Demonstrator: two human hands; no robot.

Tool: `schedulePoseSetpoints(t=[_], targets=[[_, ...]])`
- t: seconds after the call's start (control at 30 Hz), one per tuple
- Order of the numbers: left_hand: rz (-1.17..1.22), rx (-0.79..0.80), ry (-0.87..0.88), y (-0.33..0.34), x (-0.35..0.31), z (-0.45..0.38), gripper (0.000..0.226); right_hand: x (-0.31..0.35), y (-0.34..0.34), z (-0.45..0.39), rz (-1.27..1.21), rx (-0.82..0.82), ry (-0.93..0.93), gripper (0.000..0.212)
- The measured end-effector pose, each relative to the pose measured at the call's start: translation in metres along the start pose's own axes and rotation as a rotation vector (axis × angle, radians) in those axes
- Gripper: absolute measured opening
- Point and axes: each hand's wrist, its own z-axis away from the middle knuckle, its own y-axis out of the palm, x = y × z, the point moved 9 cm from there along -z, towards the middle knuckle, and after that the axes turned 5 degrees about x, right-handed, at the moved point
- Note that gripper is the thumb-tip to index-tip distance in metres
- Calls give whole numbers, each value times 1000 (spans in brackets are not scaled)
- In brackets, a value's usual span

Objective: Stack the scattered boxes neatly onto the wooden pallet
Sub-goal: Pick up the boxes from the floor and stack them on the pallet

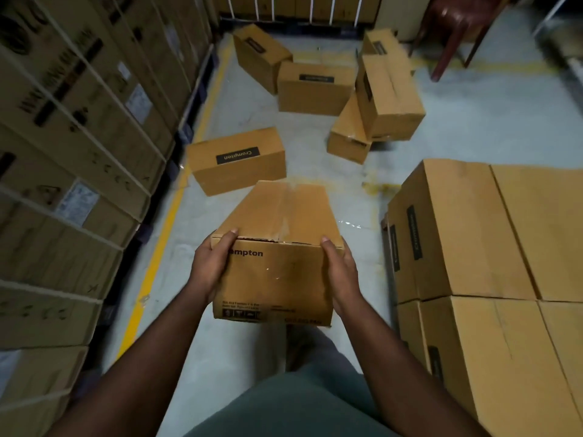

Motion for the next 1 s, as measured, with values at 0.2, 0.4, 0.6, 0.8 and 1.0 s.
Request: schedulePoseSetpoints(t=[0.2, 0.4, 0.6, 0.8, 1.0], targets=[[64, -48, 55, -29, 34, 154, 46, -22, -33, 146, 52, 39, -40, 87], [135, -119, 45, -27, 87, 279, 30, -55, -81, 241, 124, 85, -91, 70], [200, -222, 100, 8, 150, 393, 27, -102, -148, 308, 178, 139, -149, 79], [242, -309, 111, 69, 212, 520, 34, -154, -244, 381, 141, 242, -150, 82], [273, -329, 120, 114, 255, 633, 32, -193, -333, 459, 120, 240, -171, 66]])
